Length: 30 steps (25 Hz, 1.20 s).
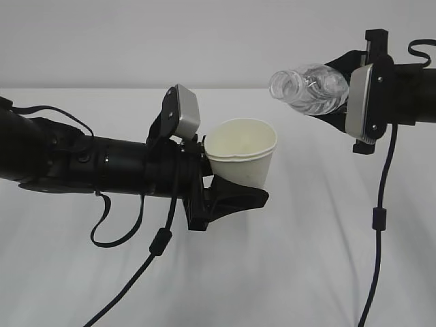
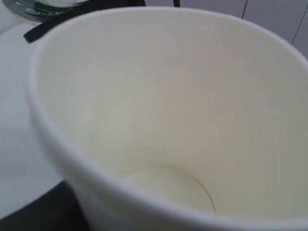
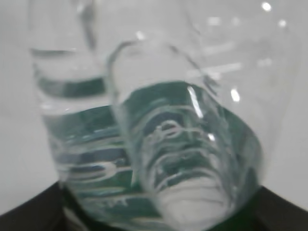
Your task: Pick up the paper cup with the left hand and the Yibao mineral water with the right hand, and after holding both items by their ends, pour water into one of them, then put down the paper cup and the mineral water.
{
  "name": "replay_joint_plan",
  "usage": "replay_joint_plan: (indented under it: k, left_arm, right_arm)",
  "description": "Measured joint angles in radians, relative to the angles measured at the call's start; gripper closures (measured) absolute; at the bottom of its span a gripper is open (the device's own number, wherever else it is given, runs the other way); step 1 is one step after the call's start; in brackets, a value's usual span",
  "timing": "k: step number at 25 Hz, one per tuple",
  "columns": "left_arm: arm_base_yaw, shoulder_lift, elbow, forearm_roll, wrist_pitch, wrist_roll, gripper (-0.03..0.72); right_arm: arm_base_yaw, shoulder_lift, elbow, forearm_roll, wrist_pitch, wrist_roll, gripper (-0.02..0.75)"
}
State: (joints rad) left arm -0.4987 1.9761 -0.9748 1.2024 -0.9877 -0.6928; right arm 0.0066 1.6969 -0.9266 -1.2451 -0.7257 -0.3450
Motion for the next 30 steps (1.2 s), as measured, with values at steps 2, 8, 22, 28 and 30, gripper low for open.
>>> replay_joint_plan:
  k: [2,8,22,28,30]
  left_arm:
    - [0.000,0.000,0.000,0.000,0.000,0.000,0.225]
    - [0.000,0.000,0.000,0.000,0.000,0.000,0.225]
    - [-0.015,0.000,-0.002,0.000,0.003,0.000,0.226]
    - [-0.027,0.000,-0.002,0.000,0.003,0.000,0.226]
    - [-0.034,0.000,-0.002,-0.002,0.003,0.000,0.226]
  right_arm:
    - [0.000,0.000,0.000,-0.006,0.002,0.000,0.276]
    - [0.000,0.000,-0.022,-0.040,0.009,-0.009,0.276]
    - [0.000,0.000,-0.039,-0.058,0.011,-0.009,0.276]
    - [0.000,0.000,-0.039,-0.066,0.011,-0.009,0.276]
    - [0.000,0.000,-0.039,-0.068,0.011,-0.009,0.276]
